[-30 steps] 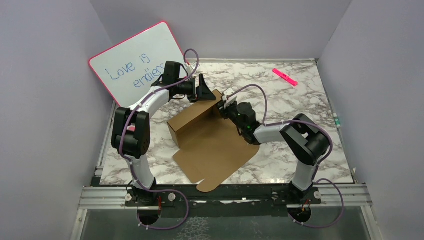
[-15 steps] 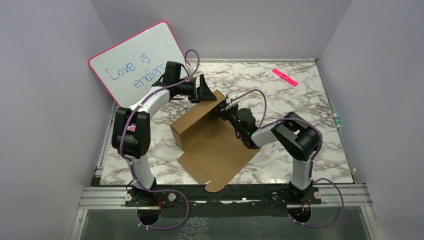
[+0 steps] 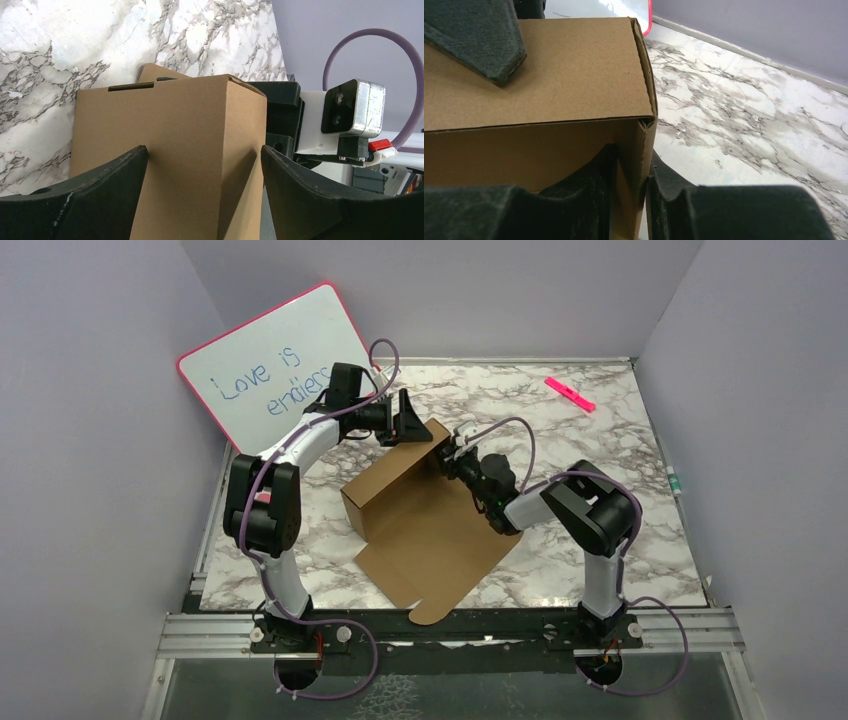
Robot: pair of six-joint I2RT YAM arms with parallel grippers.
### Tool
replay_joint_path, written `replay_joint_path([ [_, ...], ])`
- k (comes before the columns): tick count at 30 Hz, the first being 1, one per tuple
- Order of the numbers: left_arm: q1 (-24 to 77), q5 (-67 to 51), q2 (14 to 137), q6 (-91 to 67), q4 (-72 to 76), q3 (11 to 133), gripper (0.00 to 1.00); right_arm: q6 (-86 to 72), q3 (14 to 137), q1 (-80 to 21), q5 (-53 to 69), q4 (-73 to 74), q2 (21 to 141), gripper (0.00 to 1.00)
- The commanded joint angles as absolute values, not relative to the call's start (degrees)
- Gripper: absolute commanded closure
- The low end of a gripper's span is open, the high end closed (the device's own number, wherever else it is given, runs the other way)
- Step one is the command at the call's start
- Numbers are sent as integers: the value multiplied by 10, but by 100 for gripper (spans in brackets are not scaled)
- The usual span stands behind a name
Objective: Fold the paper box
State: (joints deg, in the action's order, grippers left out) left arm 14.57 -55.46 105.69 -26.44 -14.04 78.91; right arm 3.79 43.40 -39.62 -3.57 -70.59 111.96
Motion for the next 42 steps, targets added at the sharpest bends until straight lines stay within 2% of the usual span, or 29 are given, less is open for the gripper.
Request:
replay_joint_path([
  [1, 150, -574, 1042, -263, -150, 781, 16, 75, 462, -395, -75, -690, 1140, 71],
  [13, 151, -591, 1027, -280, -131, 774, 17, 99, 501, -397, -164, -663, 1159, 78],
  [20, 161, -595, 1018, -284, -123, 771, 17, 113, 512, -406, -223, -676, 1174, 78],
  [25, 161, -595, 1019, -287, -120, 770, 17, 112, 520, -407, -217, -678, 1181, 77],
  [33, 152, -565, 1020, -285, -122, 767, 17, 64, 486, -407, -147, -670, 1142, 64],
  [42, 116, -525, 1006, -272, -142, 773, 16, 44, 432, -407, -148, -616, 1071, 38],
])
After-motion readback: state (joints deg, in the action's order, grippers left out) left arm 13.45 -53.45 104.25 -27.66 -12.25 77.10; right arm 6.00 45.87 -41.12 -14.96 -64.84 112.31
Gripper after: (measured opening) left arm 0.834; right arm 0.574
